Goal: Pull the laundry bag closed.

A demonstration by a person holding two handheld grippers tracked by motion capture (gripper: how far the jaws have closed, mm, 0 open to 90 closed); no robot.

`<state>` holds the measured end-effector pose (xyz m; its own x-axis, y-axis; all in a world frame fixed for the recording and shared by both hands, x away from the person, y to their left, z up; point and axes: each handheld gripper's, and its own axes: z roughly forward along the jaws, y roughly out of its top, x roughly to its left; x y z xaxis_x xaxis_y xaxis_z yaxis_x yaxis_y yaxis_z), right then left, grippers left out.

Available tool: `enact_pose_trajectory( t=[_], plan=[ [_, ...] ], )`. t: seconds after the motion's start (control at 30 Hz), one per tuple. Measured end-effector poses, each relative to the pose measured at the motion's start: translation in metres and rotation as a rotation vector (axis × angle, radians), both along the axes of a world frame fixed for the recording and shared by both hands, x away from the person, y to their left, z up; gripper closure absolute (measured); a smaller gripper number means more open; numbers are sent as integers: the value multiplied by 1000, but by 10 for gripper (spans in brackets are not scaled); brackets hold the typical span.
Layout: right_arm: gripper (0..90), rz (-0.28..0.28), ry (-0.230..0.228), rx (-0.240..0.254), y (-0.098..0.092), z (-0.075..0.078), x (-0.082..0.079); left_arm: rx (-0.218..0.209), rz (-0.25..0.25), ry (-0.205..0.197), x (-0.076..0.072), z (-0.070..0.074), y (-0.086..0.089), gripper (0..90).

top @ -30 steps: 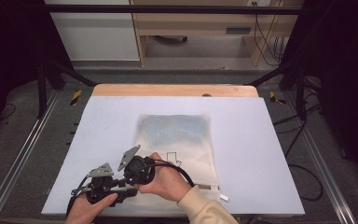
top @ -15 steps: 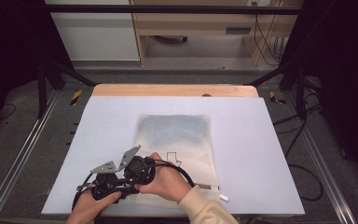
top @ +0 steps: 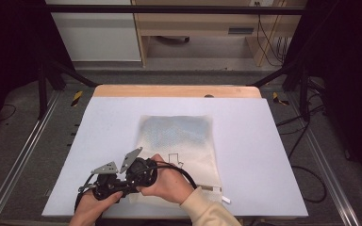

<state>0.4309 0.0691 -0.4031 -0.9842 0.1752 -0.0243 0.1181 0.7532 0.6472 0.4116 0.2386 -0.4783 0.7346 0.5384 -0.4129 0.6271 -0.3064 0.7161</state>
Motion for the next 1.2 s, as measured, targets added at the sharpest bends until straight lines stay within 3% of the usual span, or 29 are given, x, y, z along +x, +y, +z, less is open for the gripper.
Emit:
enact_pose_trajectory(
  t=[0.17, 0.37, 0.63, 0.97, 1.2],
  plan=[
    [819, -3, -13, -9, -2, -2, 0, 12, 23, -18, 0, 1, 2, 826],
    [819, 11, -32, -33, -2, -5, -2, 24, 26, -8, -1, 2, 2, 831],
    [821, 5, -21, -39, -6, -7, -1, 22, 26, -13, -1, 3, 2, 835],
    [821, 3, -39, -97, -9, -8, -2, 28, 36, -15, -1, 3, 3, 838],
    [821, -2, -24, -96, -15, -10, -1, 35, 29, -20, -2, 4, 2, 836]
  ],
)
